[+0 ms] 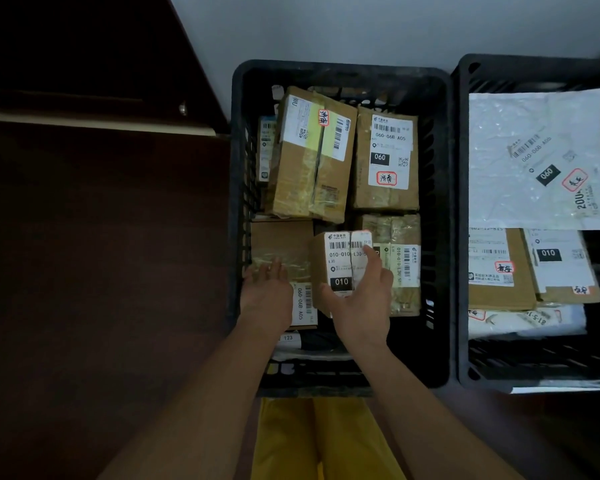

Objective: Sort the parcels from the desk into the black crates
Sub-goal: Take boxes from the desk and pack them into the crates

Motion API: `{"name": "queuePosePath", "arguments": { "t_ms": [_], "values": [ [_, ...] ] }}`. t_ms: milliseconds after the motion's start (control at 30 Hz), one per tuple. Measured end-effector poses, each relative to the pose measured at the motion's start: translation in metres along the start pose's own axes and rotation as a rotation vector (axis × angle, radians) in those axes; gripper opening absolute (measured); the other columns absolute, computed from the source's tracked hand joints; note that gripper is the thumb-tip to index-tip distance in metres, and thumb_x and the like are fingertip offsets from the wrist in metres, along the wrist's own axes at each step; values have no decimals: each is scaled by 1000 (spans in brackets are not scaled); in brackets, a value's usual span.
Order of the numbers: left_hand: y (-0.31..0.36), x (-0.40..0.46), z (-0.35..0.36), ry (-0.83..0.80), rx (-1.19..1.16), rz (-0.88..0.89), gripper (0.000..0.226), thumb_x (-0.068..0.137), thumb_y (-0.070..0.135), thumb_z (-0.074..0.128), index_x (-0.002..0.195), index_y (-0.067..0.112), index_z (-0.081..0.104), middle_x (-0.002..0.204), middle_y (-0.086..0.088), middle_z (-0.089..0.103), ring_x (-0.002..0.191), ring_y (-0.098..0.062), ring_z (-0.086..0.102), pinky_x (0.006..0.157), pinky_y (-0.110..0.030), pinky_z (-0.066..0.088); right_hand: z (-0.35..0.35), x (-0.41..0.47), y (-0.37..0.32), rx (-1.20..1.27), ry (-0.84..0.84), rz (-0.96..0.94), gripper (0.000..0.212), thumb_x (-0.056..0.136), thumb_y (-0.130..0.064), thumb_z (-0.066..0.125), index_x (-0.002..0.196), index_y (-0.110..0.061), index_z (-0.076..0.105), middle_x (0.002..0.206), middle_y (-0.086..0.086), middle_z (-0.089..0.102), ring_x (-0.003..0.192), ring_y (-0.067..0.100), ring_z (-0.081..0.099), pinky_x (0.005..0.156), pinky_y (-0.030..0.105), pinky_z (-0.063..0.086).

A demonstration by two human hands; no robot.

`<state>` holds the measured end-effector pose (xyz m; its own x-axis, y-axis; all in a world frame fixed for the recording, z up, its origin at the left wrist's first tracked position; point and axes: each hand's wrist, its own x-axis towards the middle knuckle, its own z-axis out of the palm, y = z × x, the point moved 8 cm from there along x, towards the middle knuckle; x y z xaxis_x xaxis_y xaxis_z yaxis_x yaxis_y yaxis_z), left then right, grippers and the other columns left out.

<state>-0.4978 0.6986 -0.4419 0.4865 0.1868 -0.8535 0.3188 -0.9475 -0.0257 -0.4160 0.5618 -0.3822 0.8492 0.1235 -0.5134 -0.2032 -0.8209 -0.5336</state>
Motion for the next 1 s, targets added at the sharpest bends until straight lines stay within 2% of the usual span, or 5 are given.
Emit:
{"name": "queuePosePath", "arguments": {
  "t_ms": [167, 467, 600, 700, 1000],
  "values": [
    [3, 1, -4, 8, -60, -2, 81, 97, 31, 53, 156, 6, 4, 165, -8, -6, 151, -27, 8, 122, -46, 9, -1, 6, 2, -2, -49, -28, 92, 78, -33, 81, 151, -26, 25, 136, 7, 37, 117, 24, 46, 80, 32, 39],
    [4, -3, 4, -44, -372, 17, 86, 98, 35, 53, 157, 11, -5, 163, -4, -19, 151, -27, -7, 123, -45, 8, -4, 23, 11, 96, -217, -20, 103, 65, -37, 90, 144, -33, 24, 129, 3, 43, 117, 20, 44, 95, 36, 43],
    [-7, -15, -8, 66, -804, -9, 51, 101, 29, 49, 149, 15, 39, 158, -7, 31, 138, -26, 38, 113, -39, 35, -7, 20, 9, 72, -240, -35, 103, 68, -42, 87, 148, -34, 21, 131, 8, 46, 119, 25, 47, 100, 41, 44],
    [-9, -33, -28, 131, -1169, -48, 47, 103, 39, 43, 144, 15, 46, 145, -2, 48, 130, -20, 47, 104, -31, 40, -9, 15, 6, 81, -249, -42, 101, 73, -43, 83, 151, -32, 21, 139, 8, 45, 126, 24, 45, 100, 38, 42],
    [-19, -26, -92, 422, -1316, -96, 56, 103, 40, 42, 155, 29, 22, 163, 5, 16, 149, -17, 16, 120, -40, 20, -44, 18, -4, 269, -124, -69, 101, 58, -66, 70, 145, -41, 24, 134, -3, 50, 119, 19, 54, 96, 47, 52]
  ]
}}
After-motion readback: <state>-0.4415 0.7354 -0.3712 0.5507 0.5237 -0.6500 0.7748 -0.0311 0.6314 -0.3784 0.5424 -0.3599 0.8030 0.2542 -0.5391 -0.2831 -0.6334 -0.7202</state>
